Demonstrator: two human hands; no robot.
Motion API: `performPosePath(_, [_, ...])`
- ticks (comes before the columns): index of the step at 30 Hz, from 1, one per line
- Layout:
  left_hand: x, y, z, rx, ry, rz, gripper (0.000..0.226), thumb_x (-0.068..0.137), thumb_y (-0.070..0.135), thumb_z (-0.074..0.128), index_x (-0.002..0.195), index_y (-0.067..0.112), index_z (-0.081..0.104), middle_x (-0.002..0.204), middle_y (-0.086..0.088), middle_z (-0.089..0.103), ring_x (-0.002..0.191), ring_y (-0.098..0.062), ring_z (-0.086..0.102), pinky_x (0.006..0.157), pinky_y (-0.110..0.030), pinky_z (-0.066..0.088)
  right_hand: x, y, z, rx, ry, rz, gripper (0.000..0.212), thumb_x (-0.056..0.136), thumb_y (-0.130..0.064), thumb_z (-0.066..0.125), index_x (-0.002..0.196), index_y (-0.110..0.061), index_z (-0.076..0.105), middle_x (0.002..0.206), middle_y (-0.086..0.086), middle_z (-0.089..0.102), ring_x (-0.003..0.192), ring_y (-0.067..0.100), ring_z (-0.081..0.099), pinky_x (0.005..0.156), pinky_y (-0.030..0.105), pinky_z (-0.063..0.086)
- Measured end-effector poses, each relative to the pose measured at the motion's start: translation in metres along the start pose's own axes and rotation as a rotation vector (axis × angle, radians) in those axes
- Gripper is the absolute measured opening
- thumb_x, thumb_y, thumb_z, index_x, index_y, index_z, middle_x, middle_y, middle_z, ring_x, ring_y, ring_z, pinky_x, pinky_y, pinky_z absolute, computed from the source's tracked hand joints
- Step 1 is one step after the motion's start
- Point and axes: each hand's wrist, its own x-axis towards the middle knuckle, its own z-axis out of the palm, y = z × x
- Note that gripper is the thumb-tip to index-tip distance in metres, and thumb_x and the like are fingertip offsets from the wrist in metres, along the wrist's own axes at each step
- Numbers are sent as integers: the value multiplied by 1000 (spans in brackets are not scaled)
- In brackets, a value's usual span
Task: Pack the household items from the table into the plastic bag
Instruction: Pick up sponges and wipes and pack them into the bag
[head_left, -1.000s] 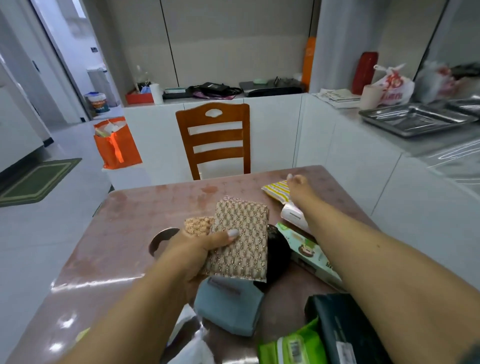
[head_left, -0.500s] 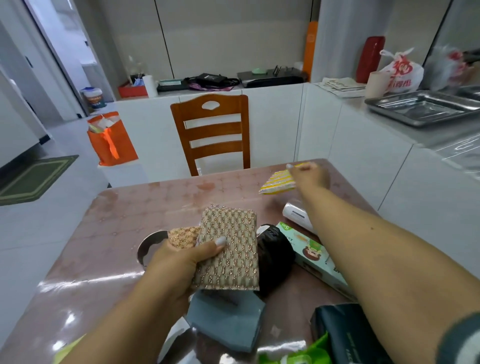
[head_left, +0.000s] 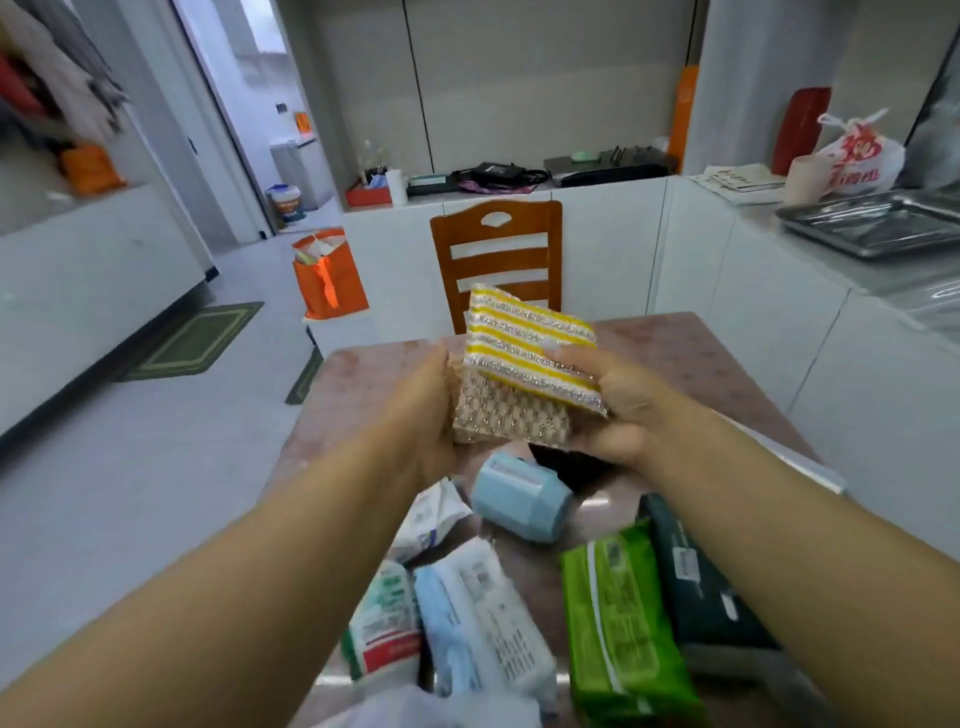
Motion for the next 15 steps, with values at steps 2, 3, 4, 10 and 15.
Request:
performPosePath(2, [-34,14,-9,61,-65,-42,78,96,65,15,104,12,71,93,-14,77,91,-29,70,75,-39,56,-35,-2,20,45,-47,-29,40,69,-16,70,108,-12,65,99,13,75,88,28,73,89,47,52])
performPosePath(3, [-49,19,-17,122,-91,-62,91,90,74,6,118,12,66,107,-14,74,103,-30,67,88,-43,54,-52,-2,29,56,-50,-53,36,73,-15,68,108,-11,64,98,13,76,88,27,74,89,47,53])
performPosePath(4, [-67,22,-27,178,-93,-62,99,85,78,2,124,11,63,115,-14,72,109,-30,65,96,-44,50,-70,-2,38,60,-66,-84,34,78,-14,66,112,-11,64,102,13,75,93,28,73,91,47,52])
performPosePath(10, [-160,12,-103,700,130,55,46,100,49,36,100,13,64,106,-15,68,92,-27,66,85,-41,55,-164,29,85,25,-239,-293,18,86,-20,58,101,-16,67,100,7,76,91,26,73,76,46,59])
performPosePath(15, [-229,-32,-161,1746,369,-77,64,86,61,57,124,10,51,119,-7,60,107,-28,56,85,-36,43,-185,116,96,-242,-97,-202,37,72,-15,73,107,-23,64,93,-5,76,85,18,73,74,41,59])
